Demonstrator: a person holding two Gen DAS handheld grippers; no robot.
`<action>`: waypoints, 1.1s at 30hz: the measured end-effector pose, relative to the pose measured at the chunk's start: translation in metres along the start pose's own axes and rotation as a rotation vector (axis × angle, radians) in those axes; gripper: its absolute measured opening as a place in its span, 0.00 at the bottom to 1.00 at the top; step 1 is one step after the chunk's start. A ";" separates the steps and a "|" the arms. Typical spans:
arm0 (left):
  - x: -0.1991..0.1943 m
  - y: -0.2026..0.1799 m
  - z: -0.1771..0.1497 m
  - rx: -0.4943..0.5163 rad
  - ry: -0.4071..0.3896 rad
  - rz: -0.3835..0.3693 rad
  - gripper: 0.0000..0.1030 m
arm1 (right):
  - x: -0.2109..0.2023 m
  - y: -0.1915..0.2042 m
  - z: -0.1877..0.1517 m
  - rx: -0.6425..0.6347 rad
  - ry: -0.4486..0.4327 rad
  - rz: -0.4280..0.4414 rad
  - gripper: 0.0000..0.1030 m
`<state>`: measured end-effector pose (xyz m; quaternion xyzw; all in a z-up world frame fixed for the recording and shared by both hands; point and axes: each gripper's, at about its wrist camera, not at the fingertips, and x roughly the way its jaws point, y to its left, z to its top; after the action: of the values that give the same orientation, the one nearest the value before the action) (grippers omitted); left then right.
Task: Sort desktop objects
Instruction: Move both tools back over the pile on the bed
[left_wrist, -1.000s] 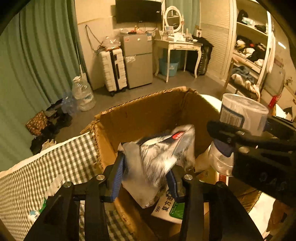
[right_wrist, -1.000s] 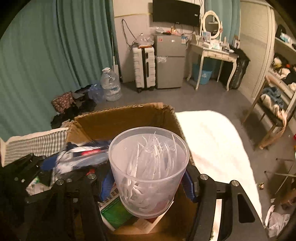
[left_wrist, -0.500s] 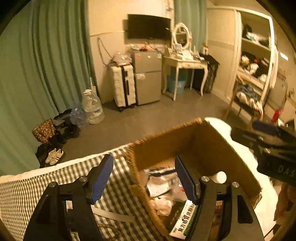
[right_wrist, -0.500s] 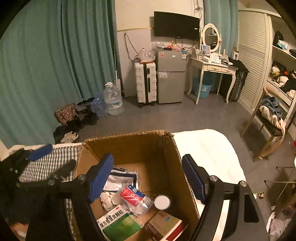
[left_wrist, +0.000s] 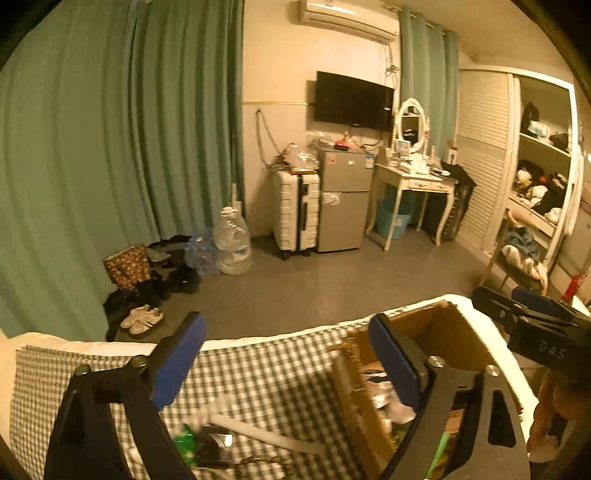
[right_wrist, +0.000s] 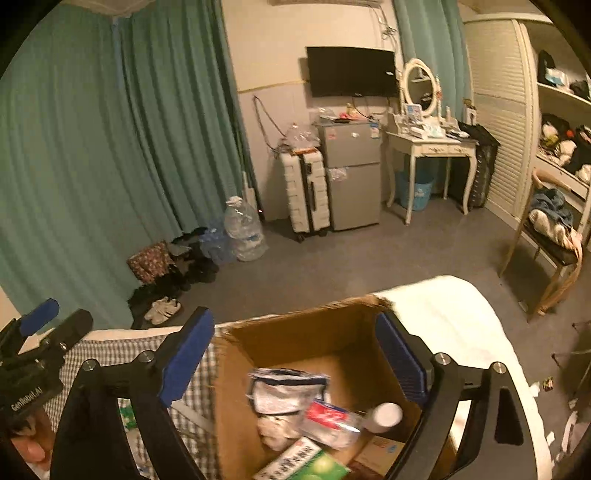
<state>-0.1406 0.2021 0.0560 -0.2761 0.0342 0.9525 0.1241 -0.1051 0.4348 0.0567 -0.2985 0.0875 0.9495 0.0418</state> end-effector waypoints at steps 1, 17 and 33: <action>-0.001 0.006 0.000 0.000 -0.004 0.002 0.96 | 0.000 0.009 -0.001 -0.015 -0.004 0.011 0.92; 0.009 0.120 -0.045 -0.074 0.039 0.139 1.00 | 0.044 0.113 -0.053 -0.190 0.182 0.174 0.95; 0.025 0.210 -0.128 -0.115 0.176 0.205 1.00 | 0.077 0.175 -0.114 -0.273 0.351 0.225 0.95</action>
<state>-0.1479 -0.0125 -0.0664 -0.3602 0.0185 0.9327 0.0068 -0.1275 0.2438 -0.0549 -0.4499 -0.0028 0.8848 -0.1208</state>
